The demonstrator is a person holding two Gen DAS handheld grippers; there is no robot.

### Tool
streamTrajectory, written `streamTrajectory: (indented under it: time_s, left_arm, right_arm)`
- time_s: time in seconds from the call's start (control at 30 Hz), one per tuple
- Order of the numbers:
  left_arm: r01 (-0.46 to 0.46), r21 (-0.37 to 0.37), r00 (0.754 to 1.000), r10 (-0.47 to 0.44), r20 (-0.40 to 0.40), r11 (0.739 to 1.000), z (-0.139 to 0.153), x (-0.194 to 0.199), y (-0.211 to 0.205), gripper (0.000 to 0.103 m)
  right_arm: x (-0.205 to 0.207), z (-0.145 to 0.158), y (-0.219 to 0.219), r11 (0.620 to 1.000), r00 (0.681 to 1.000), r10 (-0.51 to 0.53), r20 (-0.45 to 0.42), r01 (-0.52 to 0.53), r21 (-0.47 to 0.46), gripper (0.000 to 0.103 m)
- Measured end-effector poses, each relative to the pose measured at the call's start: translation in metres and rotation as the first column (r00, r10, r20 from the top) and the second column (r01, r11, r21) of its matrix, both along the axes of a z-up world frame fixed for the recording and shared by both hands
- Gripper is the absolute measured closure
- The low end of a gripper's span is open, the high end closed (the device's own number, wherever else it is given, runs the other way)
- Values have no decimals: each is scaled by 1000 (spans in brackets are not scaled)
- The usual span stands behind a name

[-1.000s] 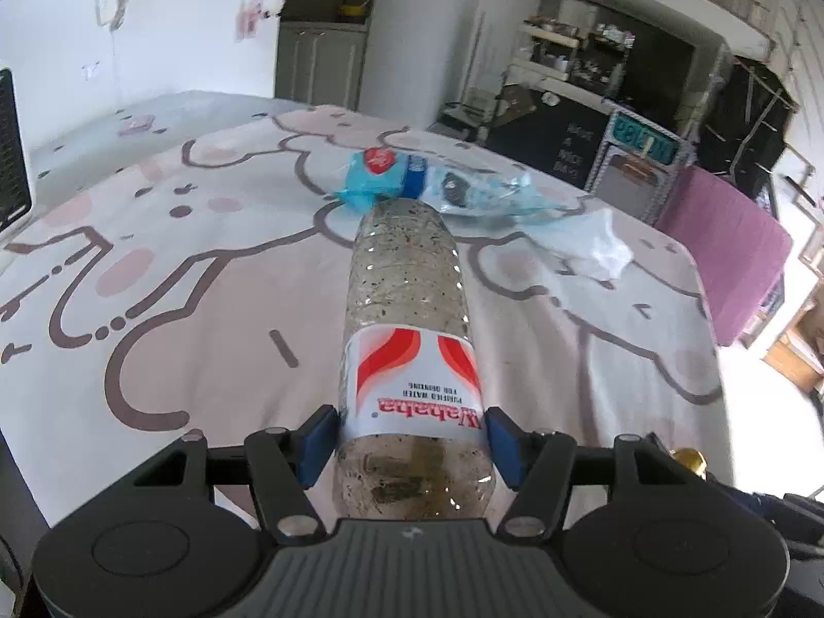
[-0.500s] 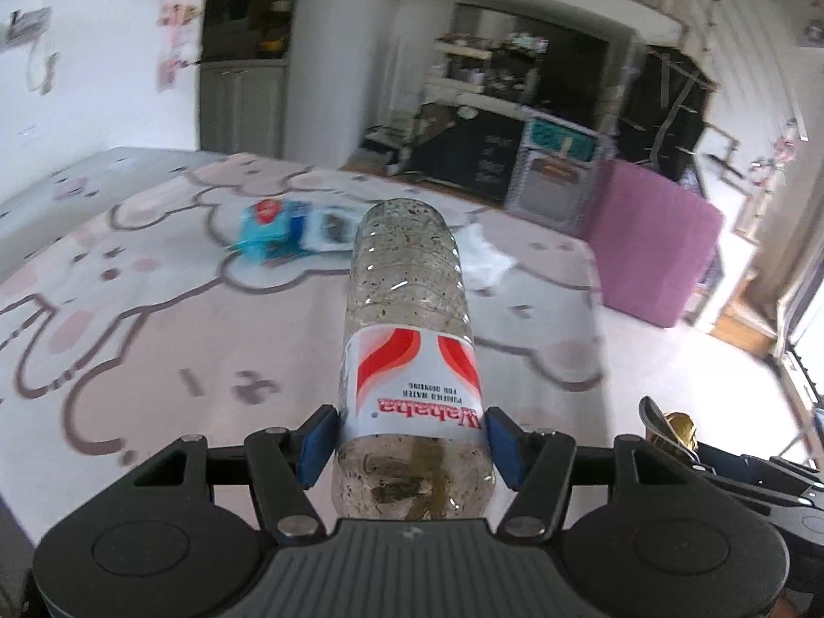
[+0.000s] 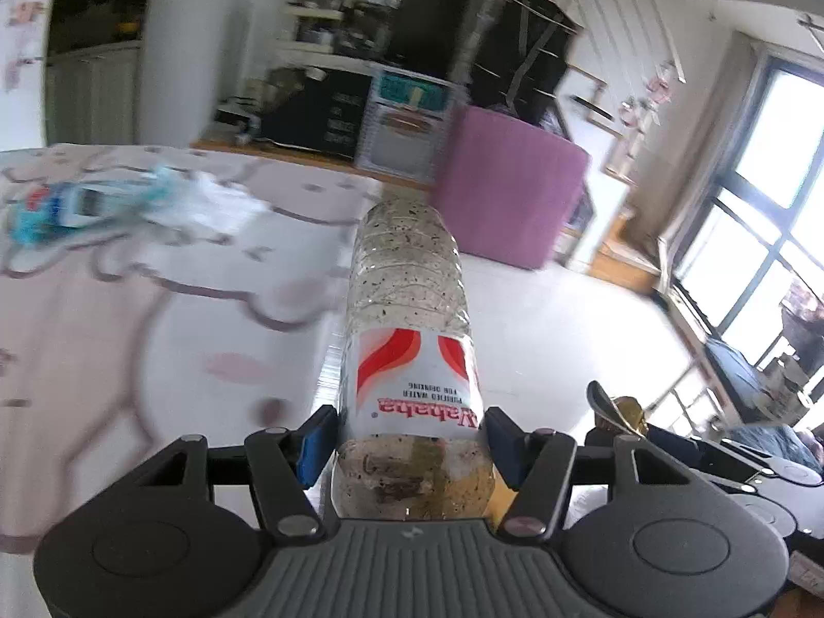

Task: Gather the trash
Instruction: 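Carry the bottle and foil wrapper over the yellow wastebasket with both tools, then open the left tool to drop the bottle while the right tool drops the foil wrapper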

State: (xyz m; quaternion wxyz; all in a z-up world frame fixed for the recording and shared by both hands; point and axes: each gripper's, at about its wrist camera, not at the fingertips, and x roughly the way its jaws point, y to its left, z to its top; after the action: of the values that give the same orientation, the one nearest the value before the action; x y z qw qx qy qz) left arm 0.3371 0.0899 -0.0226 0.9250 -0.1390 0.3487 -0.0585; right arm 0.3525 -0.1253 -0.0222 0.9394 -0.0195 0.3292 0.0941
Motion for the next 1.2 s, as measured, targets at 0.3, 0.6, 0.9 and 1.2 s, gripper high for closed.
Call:
streamTrajectory:
  time_s: [0.3,0.6,0.9,1.2]
  left_arm:
    - [150,-38,974,-154,-167,988,-68,44,-89,41]
    - [207,-81,857,-221,-465,975,-174,113,-141,41]
    - [215,-61,753,-205,-625,975,-253,184,-169,40]
    - [234,-9,710,-177,-681,972,-313,222,-185,39]
  right_arm:
    - [12,-42,-89,992,990,-126,-56,124,-35,61]
    - [30,-120,-128,984,960,-179,-217,176,-30,61]
    - [63,-181,-150,973,918,-212,-336,230,17,61]
    - [103,-221,-160,964,886,-202,-416,256,76,61]
